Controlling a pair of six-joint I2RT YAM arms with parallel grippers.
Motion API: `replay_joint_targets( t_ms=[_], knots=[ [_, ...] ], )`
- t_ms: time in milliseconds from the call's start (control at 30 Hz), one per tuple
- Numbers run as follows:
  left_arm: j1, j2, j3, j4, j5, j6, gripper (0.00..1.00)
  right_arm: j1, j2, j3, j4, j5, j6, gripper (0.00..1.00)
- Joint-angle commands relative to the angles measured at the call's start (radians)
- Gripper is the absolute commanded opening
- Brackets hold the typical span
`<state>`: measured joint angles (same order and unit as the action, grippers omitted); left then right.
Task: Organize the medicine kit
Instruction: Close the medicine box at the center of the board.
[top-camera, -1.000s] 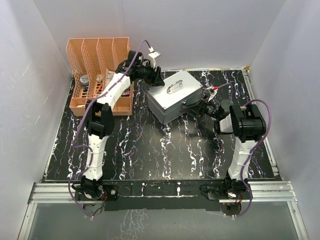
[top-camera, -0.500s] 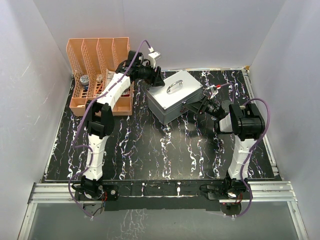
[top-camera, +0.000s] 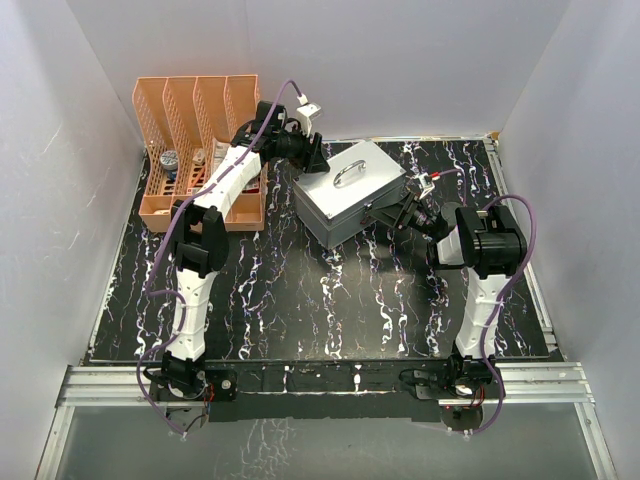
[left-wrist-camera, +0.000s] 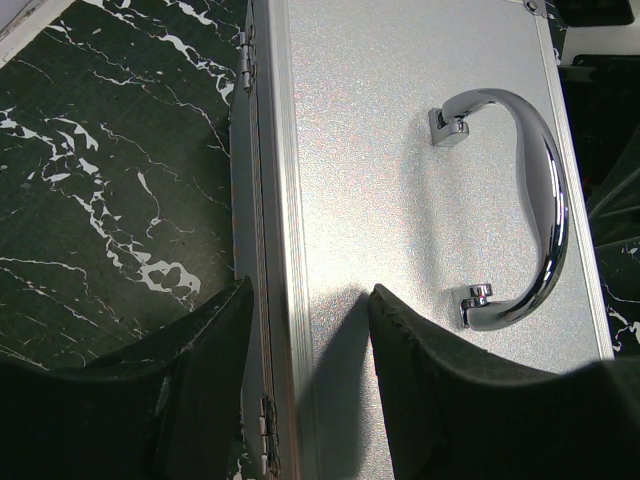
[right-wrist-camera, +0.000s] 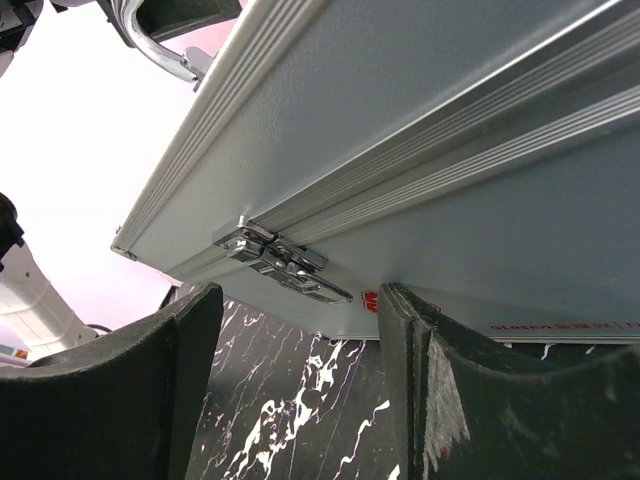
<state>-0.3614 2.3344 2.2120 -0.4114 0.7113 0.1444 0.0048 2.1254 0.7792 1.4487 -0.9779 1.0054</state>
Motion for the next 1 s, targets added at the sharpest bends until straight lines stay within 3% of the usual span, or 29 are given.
replay_joint_targets(
  t_ms=[0,567,967],
  knots=[
    [-0.007,0.009,-0.017,-0.072,-0.031,0.018,0.48,0.008,0.006,0.047,0.202,0.005,0.010,0.61],
    [-0.013,-0.001,-0.023,-0.082,-0.033,0.027,0.48,0.038,0.037,0.066,0.361,0.017,0.115,0.60],
    [-0.013,-0.010,-0.025,-0.088,-0.028,0.032,0.48,0.038,-0.017,0.040,0.367,0.037,0.086,0.60]
  ],
)
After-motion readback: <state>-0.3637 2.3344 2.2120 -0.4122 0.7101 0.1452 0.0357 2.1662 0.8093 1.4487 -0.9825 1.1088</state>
